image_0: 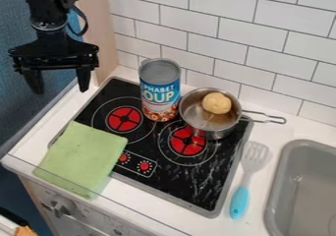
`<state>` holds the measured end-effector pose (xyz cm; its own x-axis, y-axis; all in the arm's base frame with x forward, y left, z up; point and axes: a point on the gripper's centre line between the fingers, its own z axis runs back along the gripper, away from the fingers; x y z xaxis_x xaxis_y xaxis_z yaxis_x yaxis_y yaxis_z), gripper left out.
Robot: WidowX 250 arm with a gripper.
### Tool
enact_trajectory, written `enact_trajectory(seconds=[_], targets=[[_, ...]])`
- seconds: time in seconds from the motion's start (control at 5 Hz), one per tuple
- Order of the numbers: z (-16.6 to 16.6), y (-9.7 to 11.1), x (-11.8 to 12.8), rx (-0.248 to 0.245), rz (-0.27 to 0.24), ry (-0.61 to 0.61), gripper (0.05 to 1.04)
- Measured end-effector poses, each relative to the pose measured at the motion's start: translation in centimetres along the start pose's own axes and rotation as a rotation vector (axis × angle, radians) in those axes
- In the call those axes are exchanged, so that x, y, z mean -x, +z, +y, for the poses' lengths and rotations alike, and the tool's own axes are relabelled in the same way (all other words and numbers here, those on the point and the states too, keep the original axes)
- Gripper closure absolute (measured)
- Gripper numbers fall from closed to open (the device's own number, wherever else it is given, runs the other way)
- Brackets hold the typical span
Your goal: Move blue spatula from right of stove to left burner
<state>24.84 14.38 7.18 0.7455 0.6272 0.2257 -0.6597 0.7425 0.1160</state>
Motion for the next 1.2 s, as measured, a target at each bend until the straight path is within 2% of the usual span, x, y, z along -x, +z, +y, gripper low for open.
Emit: enact_trajectory(seconds=[0.2, 0.4, 0.6, 0.8, 1.0, 1.2], targets=[[0.0, -0.7, 0.5, -0.008, 0.029, 0.003, 0.085], [-1.4, -0.7, 1.1, -0.008, 0.029, 0.018, 0.085], [-3.5, -0.1, 2.1, 0.022, 0.018, -0.042, 0.085], [-6.1, 0.1, 3.4, 0.127, 0.039, -0.182, 0.085], [-9.6, 1.5, 5.3, 0.202, 0.015, -0.345, 0.085], [-12.5, 2.3, 7.7, 0.206, 0.006, -0.486, 0.085]])
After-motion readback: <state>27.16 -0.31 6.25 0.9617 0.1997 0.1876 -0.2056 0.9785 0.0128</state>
